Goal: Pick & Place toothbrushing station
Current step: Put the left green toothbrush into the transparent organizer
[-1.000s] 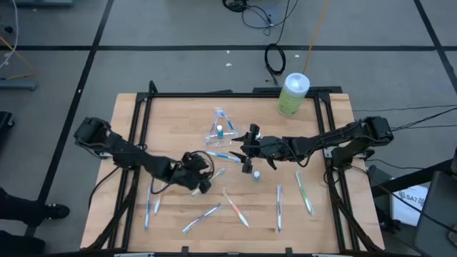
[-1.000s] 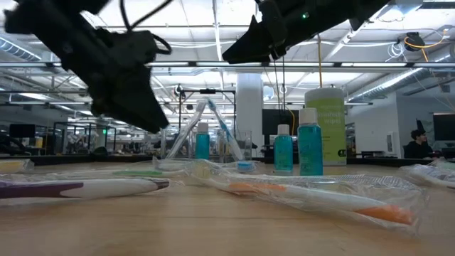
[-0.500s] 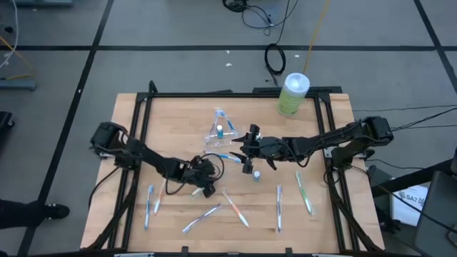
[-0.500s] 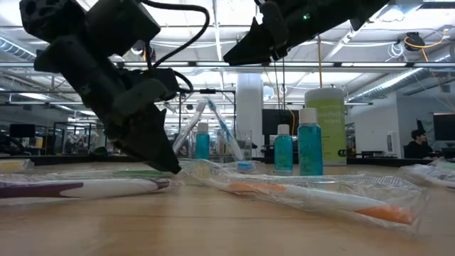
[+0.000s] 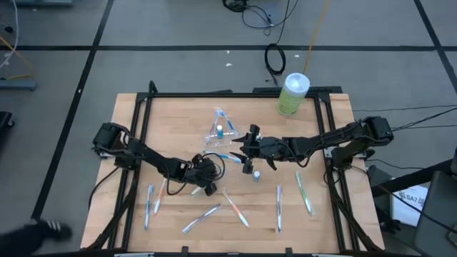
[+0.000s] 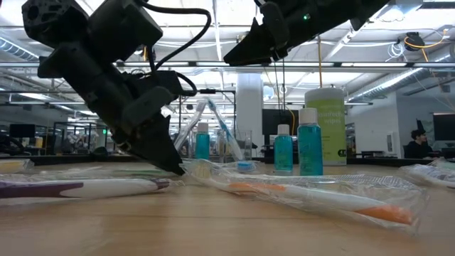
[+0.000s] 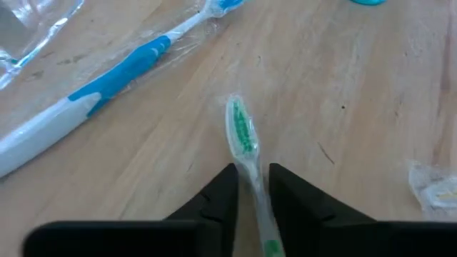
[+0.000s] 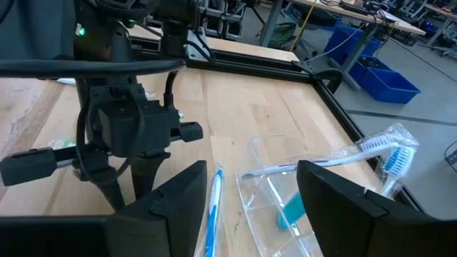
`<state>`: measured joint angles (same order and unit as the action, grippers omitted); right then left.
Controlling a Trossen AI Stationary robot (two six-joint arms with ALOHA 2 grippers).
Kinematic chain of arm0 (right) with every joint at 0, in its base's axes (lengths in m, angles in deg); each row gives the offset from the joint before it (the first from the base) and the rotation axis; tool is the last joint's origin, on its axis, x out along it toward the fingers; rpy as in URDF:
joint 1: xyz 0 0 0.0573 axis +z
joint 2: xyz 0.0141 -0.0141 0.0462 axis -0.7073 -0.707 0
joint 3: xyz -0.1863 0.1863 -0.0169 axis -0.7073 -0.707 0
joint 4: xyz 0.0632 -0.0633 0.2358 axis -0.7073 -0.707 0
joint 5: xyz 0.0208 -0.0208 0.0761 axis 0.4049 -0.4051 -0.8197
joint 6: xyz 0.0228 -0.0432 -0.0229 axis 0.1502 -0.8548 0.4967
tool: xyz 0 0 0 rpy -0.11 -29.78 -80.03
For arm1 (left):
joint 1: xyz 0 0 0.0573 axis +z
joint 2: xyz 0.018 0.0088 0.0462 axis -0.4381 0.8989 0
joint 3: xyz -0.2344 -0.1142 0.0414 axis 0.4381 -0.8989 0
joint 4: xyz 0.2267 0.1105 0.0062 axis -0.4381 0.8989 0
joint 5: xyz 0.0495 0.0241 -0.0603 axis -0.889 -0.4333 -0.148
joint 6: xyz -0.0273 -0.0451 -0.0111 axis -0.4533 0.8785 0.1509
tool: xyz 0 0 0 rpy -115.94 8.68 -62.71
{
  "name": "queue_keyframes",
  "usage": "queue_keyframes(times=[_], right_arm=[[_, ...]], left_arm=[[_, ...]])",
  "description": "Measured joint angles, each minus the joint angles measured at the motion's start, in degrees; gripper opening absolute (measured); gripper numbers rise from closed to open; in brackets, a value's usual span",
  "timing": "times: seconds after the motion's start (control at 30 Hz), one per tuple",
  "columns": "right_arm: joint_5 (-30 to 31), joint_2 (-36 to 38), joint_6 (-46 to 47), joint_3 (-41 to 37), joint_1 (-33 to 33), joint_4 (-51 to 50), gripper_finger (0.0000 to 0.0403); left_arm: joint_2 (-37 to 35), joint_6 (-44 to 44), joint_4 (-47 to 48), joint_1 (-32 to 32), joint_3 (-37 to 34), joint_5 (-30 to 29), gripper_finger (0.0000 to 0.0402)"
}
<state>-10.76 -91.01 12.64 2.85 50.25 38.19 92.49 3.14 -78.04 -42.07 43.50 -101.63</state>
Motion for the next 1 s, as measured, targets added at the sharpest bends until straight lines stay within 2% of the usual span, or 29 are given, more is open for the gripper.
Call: queue_keyframes(times=[0.17, 0.3, 0.43, 0.6, 0.73, 0.87, 1.0], right_arm=[[0.01, 0.00, 0.00, 0.00, 0.00, 0.00, 0.0210], [0.00, 0.00, 0.00, 0.00, 0.00, 0.00, 0.0210], [0.00, 0.00, 0.00, 0.00, 0.02, 0.00, 0.0210], [0.00, 0.00, 0.00, 0.00, 0.04, -0.26, 0.0210], [0.01, 0.00, 0.00, 0.00, 0.06, -0.39, 0.0210], [0.00, 0.00, 1.55, 0.00, 0.11, -0.37, 0.0210], [0.00, 0.00, 2.79, 0.00, 0.11, -0.37, 0.0210]], left_arm=[[-0.39, 0.04, 0.22, 0.05, -0.07, -0.10, 0.0012], [-2.16, 0.38, 1.45, 0.09, -0.12, 0.26, 0.0017], [-7.43, 2.85, 7.34, -0.14, -0.31, -1.93, 0.0010], [-16.84, 3.68, 13.14, -1.49, -0.27, -11.02, 0.0010], [-24.87, -0.90, 12.36, -2.71, -0.20, -22.95, 0.0005], [-30.05, -5.85, 6.36, -2.39, -0.20, -38.10, 0.0009], [-30.49, -13.97, -4.29, -0.46, -0.12, -46.49, 0.0004]])
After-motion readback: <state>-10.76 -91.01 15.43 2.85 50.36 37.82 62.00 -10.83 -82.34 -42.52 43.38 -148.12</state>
